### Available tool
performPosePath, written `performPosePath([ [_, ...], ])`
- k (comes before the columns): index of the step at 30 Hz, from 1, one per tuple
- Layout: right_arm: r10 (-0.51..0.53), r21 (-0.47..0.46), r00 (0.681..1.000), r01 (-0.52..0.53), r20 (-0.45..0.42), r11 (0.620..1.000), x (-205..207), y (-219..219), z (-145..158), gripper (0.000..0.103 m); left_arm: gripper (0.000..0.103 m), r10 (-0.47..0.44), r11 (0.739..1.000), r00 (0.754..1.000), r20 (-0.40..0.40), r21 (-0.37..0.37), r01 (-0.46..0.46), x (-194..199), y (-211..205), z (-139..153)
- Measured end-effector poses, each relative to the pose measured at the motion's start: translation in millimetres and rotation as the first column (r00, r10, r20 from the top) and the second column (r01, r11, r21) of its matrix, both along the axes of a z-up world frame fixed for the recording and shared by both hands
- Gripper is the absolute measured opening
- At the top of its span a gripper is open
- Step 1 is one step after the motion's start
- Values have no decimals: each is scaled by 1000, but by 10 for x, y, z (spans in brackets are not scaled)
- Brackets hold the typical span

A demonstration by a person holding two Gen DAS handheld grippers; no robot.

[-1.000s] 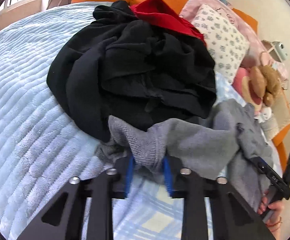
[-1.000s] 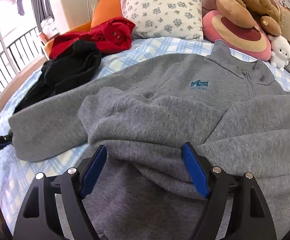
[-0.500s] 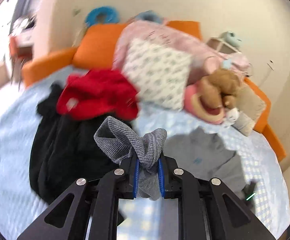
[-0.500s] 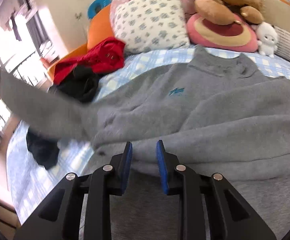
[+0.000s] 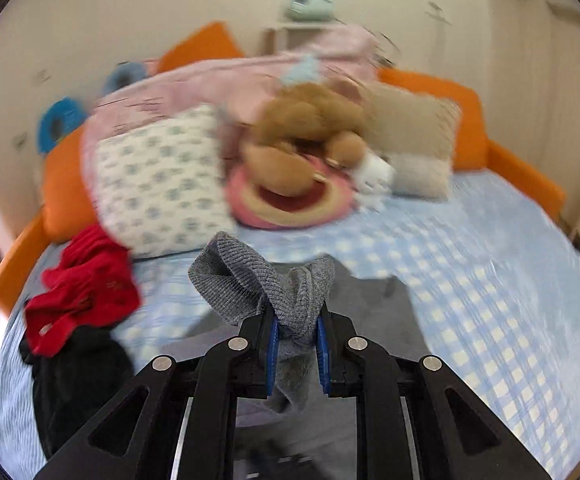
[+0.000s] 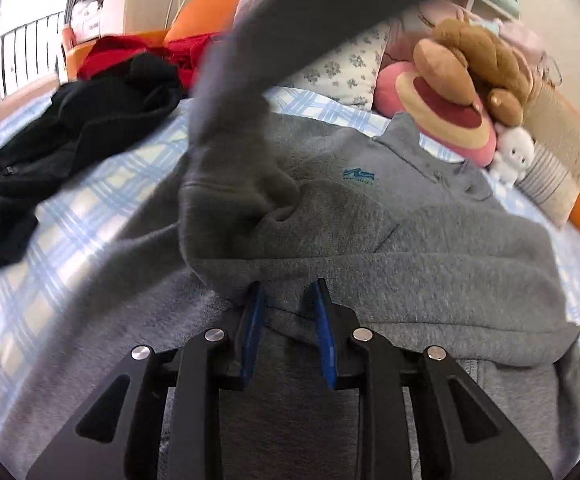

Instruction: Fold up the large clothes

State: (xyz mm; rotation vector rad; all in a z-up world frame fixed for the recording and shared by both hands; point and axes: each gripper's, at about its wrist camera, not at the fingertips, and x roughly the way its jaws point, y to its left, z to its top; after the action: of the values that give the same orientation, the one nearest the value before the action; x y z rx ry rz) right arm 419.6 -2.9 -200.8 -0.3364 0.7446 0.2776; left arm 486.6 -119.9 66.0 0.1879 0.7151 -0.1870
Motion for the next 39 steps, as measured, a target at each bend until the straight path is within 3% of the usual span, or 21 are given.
performPosePath([
  [5, 1, 20, 1000, -1, -6, 1000, 2, -41, -1, 26, 20, -86, 981, 990, -109, 165, 104, 81, -1080, -865],
  [8, 1, 24, 1000, -1, -7, 1000, 10, -57, 0, 26, 20, -80, 966, 985, -154, 233, 115, 108, -1384, -1358],
  [13, 0, 10, 1000, 0, 0, 1000, -3, -51, 0, 26, 20, -70, 958, 975, -212, 258, 125, 122, -1479, -1893],
  [19, 1, 25, 1000, -1, -4, 1000, -16, -38, -4, 26, 23, -92, 944, 960, -263, 285, 169, 117, -1615, -2290],
  [20, 0, 24, 1000, 0, -5, 1000, -13, -36, -4, 26, 31, -98, 939, 958, -271, 293, 179, 105, -1635, -2320],
  [21, 0, 22, 1000, 0, -4, 1000, -14, -33, -5, 26, 50, -108, 934, 954, -281, 301, 194, 86, -1668, -2354],
  [22, -1, 19, 1000, 1, -3, 1000, -14, -34, -5, 26, 62, -125, 931, 949, -290, 298, 213, 49, -1704, -2362],
  [23, -1, 14, 1000, 1, -3, 1000, -17, -26, -5, 26, 78, -130, 929, 949, -286, 300, 218, 6, -1732, -2335],
  [24, -1, 11, 1000, 1, -3, 1000, -16, -25, -7, 26, 88, -145, 931, 949, -281, 285, 227, -41, -1746, -2266],
  [27, 0, 11, 1000, 0, -7, 1000, -6, -30, -2, 27, 90, -176, 942, 950, -257, 238, 239, -159, -1710, -1982],
  [30, 11, 42, 999, -10, -37, 999, 22, -88, 35, 28, 93, -202, 953, 958, -202, 185, 240, -297, -1518, -1468],
  [31, 22, 54, 998, -19, -52, 998, 26, -117, 55, 31, 93, -206, 957, 964, -168, 170, 234, -348, -1391, -1227],
  [33, 69, 91, 991, -59, -111, 994, 16, -227, 111, 52, 95, -205, 964, 972, -118, 149, 222, -407, -1152, -886],
  [34, 88, 103, 989, -76, -117, 992, -11, -286, 148, 73, 95, -194, 968, 978, -82, 145, 205, -437, -981, -685],
  [36, 101, 105, 992, -93, -75, 990, -150, -512, 272, 78, 97, -173, 976, 984, -43, 130, 177, -456, -623, -377],
  [39, 85, 126, 995, -78, -46, 989, -292, -1057, 469, 78, 99, -119, 987, 993, -10, 106, 120, -405, -107, -162],
])
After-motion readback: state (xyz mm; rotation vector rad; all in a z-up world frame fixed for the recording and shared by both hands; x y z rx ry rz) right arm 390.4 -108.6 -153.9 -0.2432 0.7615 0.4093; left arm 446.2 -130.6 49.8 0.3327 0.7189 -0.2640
